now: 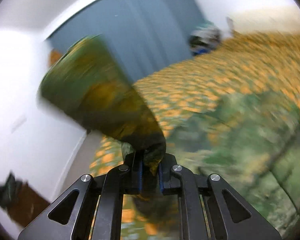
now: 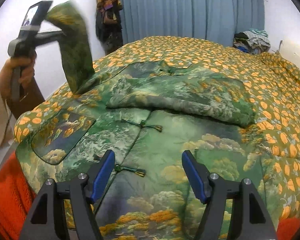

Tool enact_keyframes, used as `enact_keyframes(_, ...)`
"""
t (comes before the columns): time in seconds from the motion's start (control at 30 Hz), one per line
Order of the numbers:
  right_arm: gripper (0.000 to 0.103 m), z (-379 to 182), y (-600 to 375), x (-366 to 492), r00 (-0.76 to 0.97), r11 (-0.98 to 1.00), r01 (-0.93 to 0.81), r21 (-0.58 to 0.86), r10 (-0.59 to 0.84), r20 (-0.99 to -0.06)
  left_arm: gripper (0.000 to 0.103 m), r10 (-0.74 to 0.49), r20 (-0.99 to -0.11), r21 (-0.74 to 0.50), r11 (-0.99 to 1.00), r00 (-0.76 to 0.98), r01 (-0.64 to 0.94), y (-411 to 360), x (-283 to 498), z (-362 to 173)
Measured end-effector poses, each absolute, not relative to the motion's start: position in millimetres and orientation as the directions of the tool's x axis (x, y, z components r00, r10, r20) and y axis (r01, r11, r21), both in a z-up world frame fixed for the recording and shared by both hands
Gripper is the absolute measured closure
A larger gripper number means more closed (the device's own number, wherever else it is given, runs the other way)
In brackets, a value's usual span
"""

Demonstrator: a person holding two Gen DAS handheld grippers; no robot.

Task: Fold large clothes
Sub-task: 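Grasp the jacket side edge with the left gripper, fold it over the front, release, then grasp the opposite jacket side edge with the right gripper, fold it inward, release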

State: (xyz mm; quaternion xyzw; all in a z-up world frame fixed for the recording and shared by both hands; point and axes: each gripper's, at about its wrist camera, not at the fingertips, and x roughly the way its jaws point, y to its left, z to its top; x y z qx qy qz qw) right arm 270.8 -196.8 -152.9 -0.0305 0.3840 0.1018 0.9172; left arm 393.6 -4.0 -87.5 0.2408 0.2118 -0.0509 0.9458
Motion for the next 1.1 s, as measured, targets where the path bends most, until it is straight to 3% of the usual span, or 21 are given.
enact_keyframes(0.2, 0.032, -148, -220, 269, 0.703, 0.986, -0.157, 0.052, 0.148, -0.696, 0.093, -0.017, -0.566, 0.471, 0.814, 0.824, 0.34, -79, 398, -160)
enact_keyframes(0.37, 0.032, -146, -232, 269, 0.709, 0.99, -0.127, 0.056, 0.13, -0.693, 0.093, 0.016, -0.624, 0.499, 0.778, 0.782, 0.383, -95, 389, -193)
enact_keyframes(0.43, 0.032, -145, -235, 273, 0.705, 0.991, -0.116, 0.068, 0.131, -0.697, 0.087, 0.027, -0.64, 0.505, 0.768, 0.768, 0.394, -97, 385, -197)
enact_keyframes(0.47, 0.032, -144, -237, 276, 0.704, 0.99, -0.115, 0.077, 0.136, -0.697, 0.079, 0.021, -0.648, 0.502, 0.764, 0.762, 0.405, -99, 383, -198)
enact_keyframes(0.6, 0.032, -131, -244, 302, 0.699, 0.982, -0.117, 0.146, 0.186, -0.691, 0.018, -0.021, -0.644, 0.484, 0.764, 0.765, 0.427, -102, 367, -194)
enact_keyframes(0.83, 0.032, -141, -266, 423, 0.571, 0.836, -0.023, 0.549, 0.461, -0.679, 0.016, -0.1, -0.716, 0.26, 0.881, 0.691, 0.396, -59, 350, -178)
enact_keyframes(1.1, 0.032, -204, -250, 501, 0.451, 0.727, 0.125, 0.675, 0.564, -0.691, 0.016, -0.063, -0.72, 0.143, 0.961, 0.691, 0.237, 23, 343, -160)
